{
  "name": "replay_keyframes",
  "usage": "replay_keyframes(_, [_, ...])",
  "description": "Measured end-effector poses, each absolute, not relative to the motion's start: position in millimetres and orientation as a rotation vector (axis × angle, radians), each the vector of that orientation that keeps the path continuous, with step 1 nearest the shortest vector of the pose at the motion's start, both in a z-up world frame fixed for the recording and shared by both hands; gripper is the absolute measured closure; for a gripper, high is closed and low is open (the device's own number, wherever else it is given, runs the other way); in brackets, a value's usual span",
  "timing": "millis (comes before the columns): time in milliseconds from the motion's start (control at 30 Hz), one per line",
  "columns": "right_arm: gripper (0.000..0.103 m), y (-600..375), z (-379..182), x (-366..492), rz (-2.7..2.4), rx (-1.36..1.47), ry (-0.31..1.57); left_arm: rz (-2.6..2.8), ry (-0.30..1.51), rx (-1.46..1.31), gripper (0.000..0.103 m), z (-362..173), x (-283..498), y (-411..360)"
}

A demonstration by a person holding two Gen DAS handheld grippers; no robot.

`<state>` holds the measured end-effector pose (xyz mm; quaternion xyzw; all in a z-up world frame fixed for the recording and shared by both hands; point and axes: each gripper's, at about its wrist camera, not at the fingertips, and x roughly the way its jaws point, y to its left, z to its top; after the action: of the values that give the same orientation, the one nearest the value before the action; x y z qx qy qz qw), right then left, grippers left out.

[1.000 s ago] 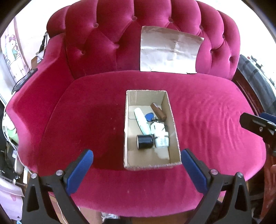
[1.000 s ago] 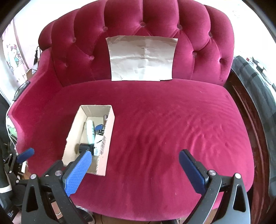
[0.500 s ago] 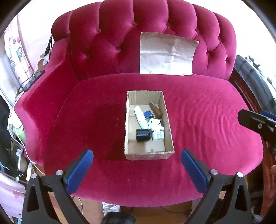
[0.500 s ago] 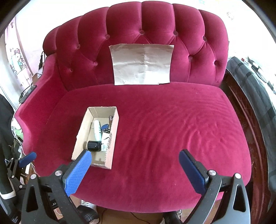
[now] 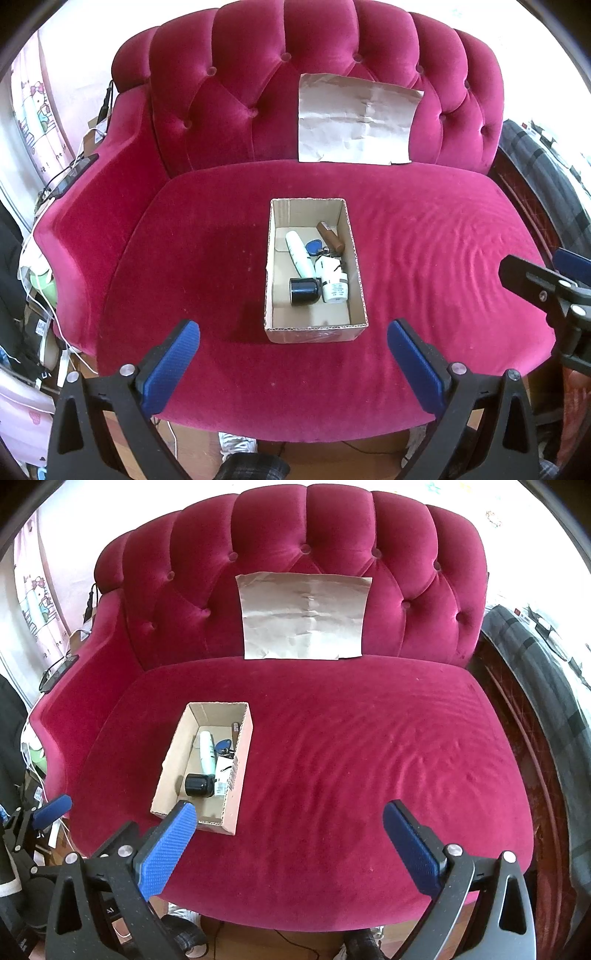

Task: Organize rigid objects

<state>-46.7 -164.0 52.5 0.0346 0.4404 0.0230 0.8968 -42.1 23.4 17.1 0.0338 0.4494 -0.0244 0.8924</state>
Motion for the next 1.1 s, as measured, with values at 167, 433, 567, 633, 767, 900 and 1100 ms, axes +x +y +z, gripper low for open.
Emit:
replay_keyframes(167, [0.0,-163.0,51.8,-48.0,0.048,0.069,0.911,-0.046,0.938,0.075,0.0,16.4,-42.1,23.2])
replay_keyframes(433, [0.0,-159.2,50.0,-48.0,0.049,0.055,0.912,-0.04,0.934,0.072,0.0,17.1,-41.6,24.4])
replay_keyframes(567, [0.0,-157.4,48.9,-47.7,0.049,0.055,0.91,-0.036,0.934,0.071,0.0,16.6,-41.4,25.7])
replay_keyframes(633, [0.0,-157.2,48.2,-47.9,0.048,0.053,0.909,-0.036,0.936,0.073,0.0,16.0,-41.1,25.4])
replay_keyframes(767, [0.0,-156.9,48.0,-48.1,0.047,0.052,0.909,-0.037,0.939,0.072,0.0,15.4,-40.1,25.5])
replay_keyframes(900, [0.0,-156.9,48.5,-48.0,0.047,0.051,0.908,-0.035,0.936,0.071,0.0,16.0,-39.5,25.4])
replay_keyframes(1100, [0.0,-155.8,48.2,-46.1,0.047,0.047,0.905,-0.034,0.93,0.067,0.0,17.2,-40.2,25.2])
